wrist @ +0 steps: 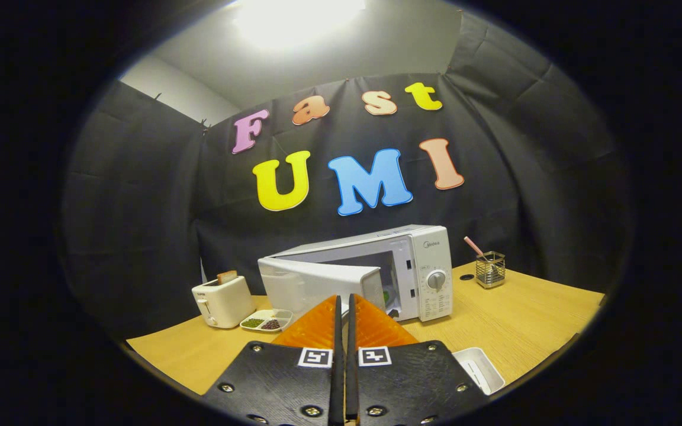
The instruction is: Open the microwave, put the food inside, and close the microwave door.
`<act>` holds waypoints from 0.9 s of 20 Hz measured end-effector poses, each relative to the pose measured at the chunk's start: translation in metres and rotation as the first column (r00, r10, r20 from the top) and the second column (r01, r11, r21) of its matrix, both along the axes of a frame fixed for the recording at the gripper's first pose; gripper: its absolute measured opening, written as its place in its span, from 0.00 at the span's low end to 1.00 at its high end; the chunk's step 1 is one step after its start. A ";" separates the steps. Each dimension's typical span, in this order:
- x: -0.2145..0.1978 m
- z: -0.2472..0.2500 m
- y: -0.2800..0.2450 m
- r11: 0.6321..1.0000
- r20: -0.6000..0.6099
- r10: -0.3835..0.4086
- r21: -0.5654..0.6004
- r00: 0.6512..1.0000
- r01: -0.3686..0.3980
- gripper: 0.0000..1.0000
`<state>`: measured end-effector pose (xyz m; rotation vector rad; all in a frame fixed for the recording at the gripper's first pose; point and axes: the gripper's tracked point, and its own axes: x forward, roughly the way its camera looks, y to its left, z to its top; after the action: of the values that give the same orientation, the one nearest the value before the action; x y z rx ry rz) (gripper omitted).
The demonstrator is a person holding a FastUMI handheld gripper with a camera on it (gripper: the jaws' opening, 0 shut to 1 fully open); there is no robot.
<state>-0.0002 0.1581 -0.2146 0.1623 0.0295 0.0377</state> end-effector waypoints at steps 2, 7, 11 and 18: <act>0.010 -0.010 -0.012 1.000 -0.036 -0.024 0.000 0.999 0.024 0.02; 0.034 -0.006 -0.031 0.999 -0.033 -0.054 -0.009 0.998 0.053 0.02; 0.055 -0.002 -0.046 0.991 -0.018 -0.094 -0.093 0.995 0.091 0.02; 0.084 -0.004 -0.065 0.990 -0.034 -0.105 -0.101 0.994 0.101 0.02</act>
<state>0.0840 0.0936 -0.2190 0.0646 0.0617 -0.0696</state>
